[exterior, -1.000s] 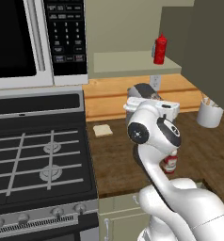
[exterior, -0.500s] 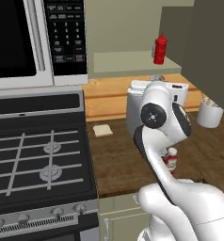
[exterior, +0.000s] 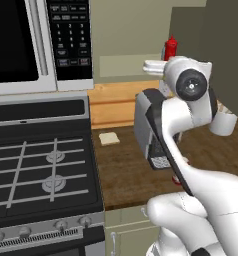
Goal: Put the shaker and condiment bottle from the counter next to their counterparts in the cabinet.
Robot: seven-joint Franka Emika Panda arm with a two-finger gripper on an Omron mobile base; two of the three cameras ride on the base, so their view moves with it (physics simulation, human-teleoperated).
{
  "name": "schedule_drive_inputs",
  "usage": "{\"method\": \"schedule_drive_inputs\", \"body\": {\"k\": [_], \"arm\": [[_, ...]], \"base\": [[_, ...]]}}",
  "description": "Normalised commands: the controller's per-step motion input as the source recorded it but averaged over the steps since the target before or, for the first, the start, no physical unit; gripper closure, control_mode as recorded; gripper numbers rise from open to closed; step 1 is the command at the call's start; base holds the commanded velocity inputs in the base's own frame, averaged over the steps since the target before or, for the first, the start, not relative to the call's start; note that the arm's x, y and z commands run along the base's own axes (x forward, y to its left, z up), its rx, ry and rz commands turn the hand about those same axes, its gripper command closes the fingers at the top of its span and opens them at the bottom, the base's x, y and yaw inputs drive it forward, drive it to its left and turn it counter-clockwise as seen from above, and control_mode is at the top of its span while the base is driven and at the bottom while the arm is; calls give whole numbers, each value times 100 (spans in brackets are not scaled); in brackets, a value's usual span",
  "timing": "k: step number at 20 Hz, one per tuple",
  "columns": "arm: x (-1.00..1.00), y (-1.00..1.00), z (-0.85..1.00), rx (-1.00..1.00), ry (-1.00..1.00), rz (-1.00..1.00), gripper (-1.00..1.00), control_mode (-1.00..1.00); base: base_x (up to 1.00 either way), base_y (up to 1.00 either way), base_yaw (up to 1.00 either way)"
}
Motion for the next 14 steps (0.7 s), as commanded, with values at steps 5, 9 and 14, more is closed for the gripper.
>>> {"method": "schedule_drive_inputs", "body": {"k": [5, 9, 14], "arm": [[0, 1, 39, 8, 6, 8, 100, -100], [6, 0, 0, 0, 0, 0, 100, -100], [45, 0, 0, 0, -5, 0, 100, -100]], "base": [[0, 0, 0], [0, 0, 0], [0, 0, 0]]}}
